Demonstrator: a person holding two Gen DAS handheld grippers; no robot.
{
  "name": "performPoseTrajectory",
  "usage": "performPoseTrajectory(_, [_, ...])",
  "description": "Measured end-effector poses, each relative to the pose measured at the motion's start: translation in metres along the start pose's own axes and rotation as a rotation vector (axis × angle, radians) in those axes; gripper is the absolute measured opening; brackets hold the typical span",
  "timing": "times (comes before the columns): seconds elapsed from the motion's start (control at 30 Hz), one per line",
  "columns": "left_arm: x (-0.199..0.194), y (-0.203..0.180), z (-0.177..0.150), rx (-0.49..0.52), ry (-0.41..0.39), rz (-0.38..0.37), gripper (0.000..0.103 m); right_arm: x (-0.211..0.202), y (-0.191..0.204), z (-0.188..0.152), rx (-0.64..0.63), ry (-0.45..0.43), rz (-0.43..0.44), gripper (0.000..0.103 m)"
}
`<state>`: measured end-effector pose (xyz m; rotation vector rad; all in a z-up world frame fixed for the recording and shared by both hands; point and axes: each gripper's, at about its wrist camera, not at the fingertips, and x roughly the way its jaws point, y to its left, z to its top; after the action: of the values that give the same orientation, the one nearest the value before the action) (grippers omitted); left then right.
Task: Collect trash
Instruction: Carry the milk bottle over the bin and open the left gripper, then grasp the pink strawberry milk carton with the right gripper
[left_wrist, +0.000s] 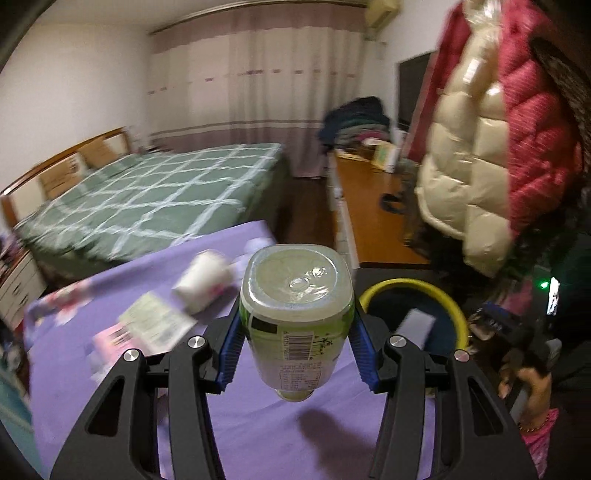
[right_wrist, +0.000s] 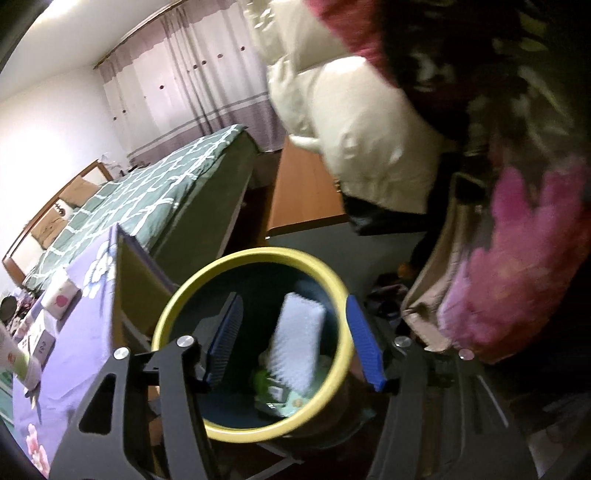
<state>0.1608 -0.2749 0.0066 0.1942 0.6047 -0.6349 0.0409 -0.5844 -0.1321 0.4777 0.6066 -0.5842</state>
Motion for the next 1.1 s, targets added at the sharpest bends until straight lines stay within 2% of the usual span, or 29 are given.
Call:
performPoseTrajectory(0.2, [0.069, -0.074, 0.024, 0.049, 0.07, -0.171, 0.052, 0.0, -0.021, -0.001, 0.014, 0.0, -0.02, 0.056])
performPoseTrajectory(0.3, [0.102, -0.104, 0.024, 0.072, 0.105, -0.196, 0.052, 0.002, -0.032, -0.002, 0.029, 0.007, -0.027, 0.057])
performPoseTrajectory(0.47, [0.144, -0.13, 0.016, 0.071, 0.159, -0.222, 0.052, 0.004, -0.046, -0.003, 0.05, 0.011, -0.041, 0.059])
performPoseTrajectory(0.5, [0.147, -0.13, 0.014, 0.068, 0.167, -0.218, 0.054, 0.004, -0.048, -0.003, 0.052, 0.011, -0.042, 0.06])
performPoseTrajectory(0.53, [0.152, -0.132, 0.012, 0.065, 0.165, -0.202, 0.069, 0.004, -0.048, -0.003, 0.054, 0.011, -0.041, 0.061])
performPoseTrajectory(0.57, [0.153, -0.133, 0.011, 0.064, 0.159, -0.192, 0.075, 0.004, -0.049, -0.004, 0.054, 0.012, -0.039, 0.061])
performPoseTrajectory(0.67, [0.144, -0.129, 0.01, 0.069, 0.134, -0.182, 0.077, 0.004, -0.049, -0.005, 0.053, 0.015, -0.036, 0.061])
performPoseTrajectory(0.77, [0.121, -0.108, 0.009, 0.06, 0.102, -0.162, 0.079, 0.006, -0.046, -0.005, 0.051, 0.022, -0.028, 0.061])
performPoseTrajectory(0.83, [0.107, -0.094, 0.009, 0.043, 0.081, -0.144, 0.085, 0.007, -0.041, -0.006, 0.044, 0.027, -0.021, 0.061])
performPoseTrajectory(1.0, [0.068, -0.04, 0.002, -0.019, 0.028, -0.063, 0.092, 0.005, -0.02, -0.007, 0.005, 0.031, 0.001, 0.061])
performPoseTrajectory(1.1, [0.043, 0.007, -0.01, -0.077, 0.005, 0.018, 0.093, 0.004, -0.003, -0.007, -0.023, 0.034, 0.02, 0.061])
